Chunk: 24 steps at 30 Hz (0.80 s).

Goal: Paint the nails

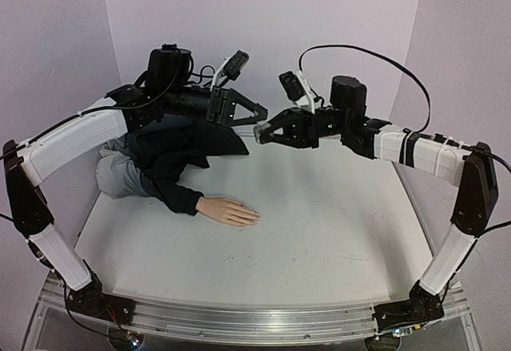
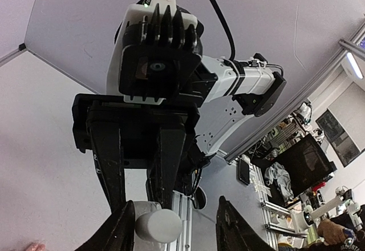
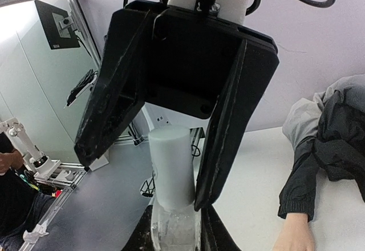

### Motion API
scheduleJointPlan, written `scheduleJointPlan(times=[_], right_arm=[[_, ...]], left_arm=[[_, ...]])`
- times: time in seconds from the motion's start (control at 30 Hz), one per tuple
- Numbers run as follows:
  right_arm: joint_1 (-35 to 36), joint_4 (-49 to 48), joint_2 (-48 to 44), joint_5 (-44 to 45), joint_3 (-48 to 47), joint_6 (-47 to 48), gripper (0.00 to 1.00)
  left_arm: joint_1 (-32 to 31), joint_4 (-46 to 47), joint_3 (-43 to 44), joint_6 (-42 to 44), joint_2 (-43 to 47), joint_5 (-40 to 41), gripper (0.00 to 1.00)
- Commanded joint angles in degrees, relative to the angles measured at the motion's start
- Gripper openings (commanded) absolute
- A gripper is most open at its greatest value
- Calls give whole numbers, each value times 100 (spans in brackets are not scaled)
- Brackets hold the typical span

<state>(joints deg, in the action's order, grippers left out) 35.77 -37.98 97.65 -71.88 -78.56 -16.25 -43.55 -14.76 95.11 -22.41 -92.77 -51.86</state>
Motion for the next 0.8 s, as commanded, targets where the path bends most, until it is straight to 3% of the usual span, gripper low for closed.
scheduleJointPlan(times=[0.0, 0.3, 0.43, 0.5, 0.53, 0.6, 0.67, 0.77], right_arm=[[1, -564, -113, 61, -16, -174, 0], [3, -644, -104, 448, 76, -229, 0], [-1, -622, -274, 1592, 260, -166, 0], [42, -442, -446, 3099, 414, -49, 0], [194, -136, -547, 4534, 424, 127, 0], [1019, 357, -674, 8603, 443, 546, 0], [1651, -152, -630, 11067, 564, 1223, 0], [1835, -387, -462, 11165, 341, 1529, 0]], left_arm=[[-89, 171, 311, 206, 17, 179, 42], [-127, -65, 337, 356, 39, 877, 15], [-206, -562, 423, 599, 75, 1757, 1], [-278, -980, 502, 682, 87, 2753, 0], [-299, -1177, 515, 607, 78, 3290, 0], [-295, -1560, 543, 291, 24, 4357, 0], [-294, -1808, 580, 63, -89, 4826, 0], [-292, -1844, 625, -161, -165, 4749, 0]])
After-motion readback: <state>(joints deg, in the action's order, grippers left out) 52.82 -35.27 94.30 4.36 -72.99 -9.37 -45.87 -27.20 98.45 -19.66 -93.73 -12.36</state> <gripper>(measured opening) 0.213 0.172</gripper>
